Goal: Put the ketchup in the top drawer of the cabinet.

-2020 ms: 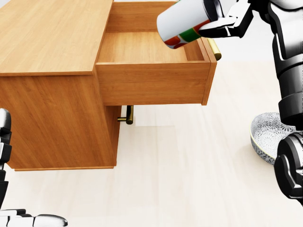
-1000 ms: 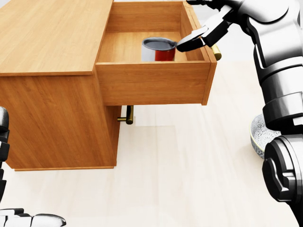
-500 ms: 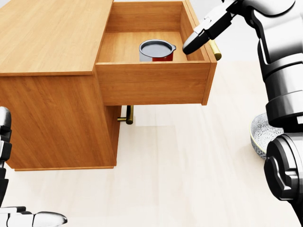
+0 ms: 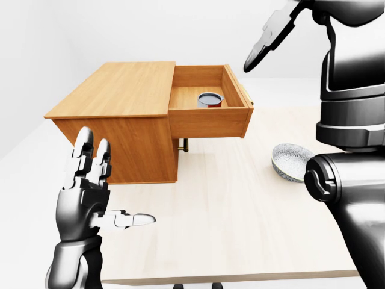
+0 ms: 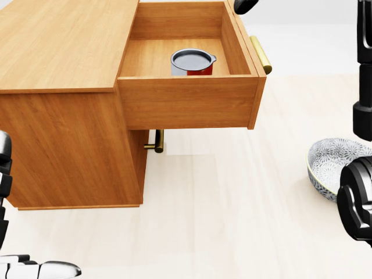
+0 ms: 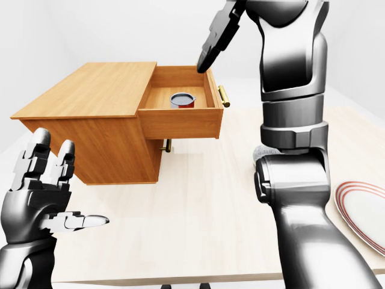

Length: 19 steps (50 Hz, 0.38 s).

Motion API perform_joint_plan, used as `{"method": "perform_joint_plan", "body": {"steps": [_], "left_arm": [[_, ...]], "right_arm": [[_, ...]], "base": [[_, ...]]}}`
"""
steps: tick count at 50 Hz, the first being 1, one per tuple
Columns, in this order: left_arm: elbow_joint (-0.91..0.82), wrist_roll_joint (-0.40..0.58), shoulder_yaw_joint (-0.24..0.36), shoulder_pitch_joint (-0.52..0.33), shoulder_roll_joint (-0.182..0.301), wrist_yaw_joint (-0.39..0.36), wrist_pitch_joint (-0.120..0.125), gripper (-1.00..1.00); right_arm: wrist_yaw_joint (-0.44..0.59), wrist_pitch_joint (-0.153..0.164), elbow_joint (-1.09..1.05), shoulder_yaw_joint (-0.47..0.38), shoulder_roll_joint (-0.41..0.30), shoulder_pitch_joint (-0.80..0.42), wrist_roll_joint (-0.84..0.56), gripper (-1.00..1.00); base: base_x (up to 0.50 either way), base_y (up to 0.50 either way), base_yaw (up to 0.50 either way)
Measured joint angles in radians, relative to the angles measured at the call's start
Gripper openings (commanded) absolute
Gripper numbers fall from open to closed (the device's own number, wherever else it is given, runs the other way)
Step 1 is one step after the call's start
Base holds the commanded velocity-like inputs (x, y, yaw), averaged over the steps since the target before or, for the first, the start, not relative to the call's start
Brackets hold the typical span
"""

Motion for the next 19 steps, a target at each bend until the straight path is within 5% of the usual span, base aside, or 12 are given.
{"method": "perform_joint_plan", "body": {"steps": [19], "left_arm": [[-0.007,-0.004,0.006,0.003,-0.001,-0.004,0.000,1.00]], "right_arm": [[0.000,0.000,-0.756,0.051,-0.101,0.147,-0.326,1.00]], "base": [[0.00,0.00,0.00]]}}
